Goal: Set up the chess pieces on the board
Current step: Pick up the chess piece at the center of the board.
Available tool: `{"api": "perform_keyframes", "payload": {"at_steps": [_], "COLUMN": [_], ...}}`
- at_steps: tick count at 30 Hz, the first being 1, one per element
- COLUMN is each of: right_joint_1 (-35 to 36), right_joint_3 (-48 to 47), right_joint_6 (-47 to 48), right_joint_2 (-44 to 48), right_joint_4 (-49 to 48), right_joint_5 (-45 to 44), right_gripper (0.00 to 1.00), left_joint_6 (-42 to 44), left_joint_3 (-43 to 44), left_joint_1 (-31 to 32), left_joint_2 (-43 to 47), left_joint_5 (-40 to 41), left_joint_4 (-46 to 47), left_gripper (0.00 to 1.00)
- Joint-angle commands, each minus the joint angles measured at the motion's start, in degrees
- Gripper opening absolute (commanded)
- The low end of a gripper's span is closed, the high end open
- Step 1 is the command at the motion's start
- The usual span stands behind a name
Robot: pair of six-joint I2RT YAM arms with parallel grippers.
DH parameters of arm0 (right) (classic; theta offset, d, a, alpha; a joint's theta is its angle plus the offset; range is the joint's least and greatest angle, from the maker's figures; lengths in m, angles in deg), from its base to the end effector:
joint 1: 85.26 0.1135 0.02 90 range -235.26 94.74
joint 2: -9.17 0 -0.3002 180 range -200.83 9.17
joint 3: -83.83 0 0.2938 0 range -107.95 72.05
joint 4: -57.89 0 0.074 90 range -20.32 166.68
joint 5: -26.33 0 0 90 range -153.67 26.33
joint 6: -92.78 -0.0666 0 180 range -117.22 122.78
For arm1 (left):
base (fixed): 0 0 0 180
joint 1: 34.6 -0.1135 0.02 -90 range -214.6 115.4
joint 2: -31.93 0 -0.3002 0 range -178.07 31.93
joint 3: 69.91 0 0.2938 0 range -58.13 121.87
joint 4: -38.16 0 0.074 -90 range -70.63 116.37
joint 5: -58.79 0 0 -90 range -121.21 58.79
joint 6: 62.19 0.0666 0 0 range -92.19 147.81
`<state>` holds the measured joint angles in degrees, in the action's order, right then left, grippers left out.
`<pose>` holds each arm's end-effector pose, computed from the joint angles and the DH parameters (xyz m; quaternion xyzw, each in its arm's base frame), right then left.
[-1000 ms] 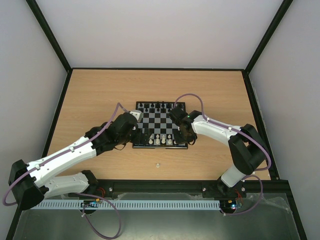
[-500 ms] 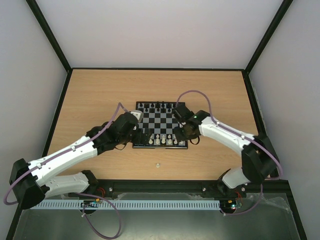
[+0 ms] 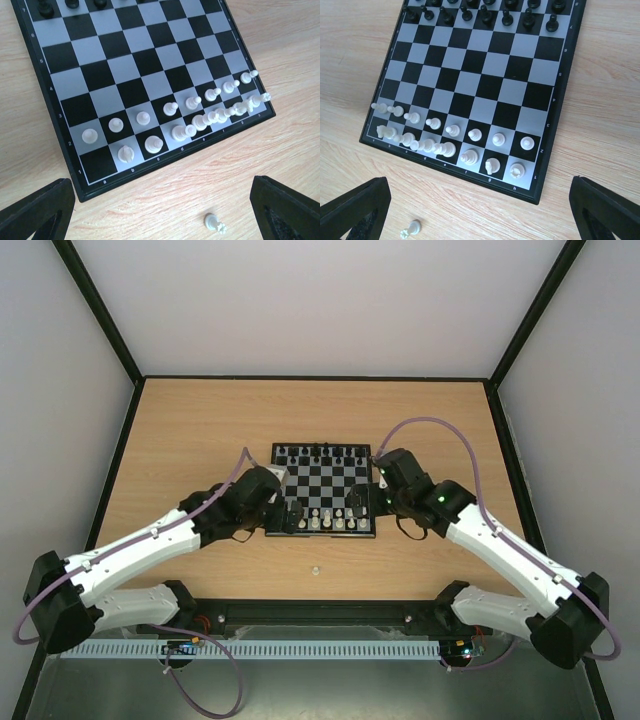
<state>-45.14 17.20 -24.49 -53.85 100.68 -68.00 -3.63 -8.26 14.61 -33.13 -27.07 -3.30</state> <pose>0.2218 0.1804 0.3108 -0.0849 0.8988 0.2095 0.3757 0.1906 -0.2136 0.2692 0.1288 0.9139 -0.2227 0.3139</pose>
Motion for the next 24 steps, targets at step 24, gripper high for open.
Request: {"api": "perform_keyframes", "payload": {"at_steps": [24], "right_joint_1": [-0.1], "right_joint_3": [10.0], "right_joint_6": [-3.6], "right_joint_2": [13.4], "right_joint_4": [-5.0], "right_joint_5": [-1.7], "right_gripper": [0.99], "left_joint_6": [-12.5], "left_joint_3": [-1.1], "left_joint_1": [19.4], "left_joint_2": [-14.8], "left_joint_5": [0.9], "left_joint_4": [-2.5], "left_gripper": [0.99]}}
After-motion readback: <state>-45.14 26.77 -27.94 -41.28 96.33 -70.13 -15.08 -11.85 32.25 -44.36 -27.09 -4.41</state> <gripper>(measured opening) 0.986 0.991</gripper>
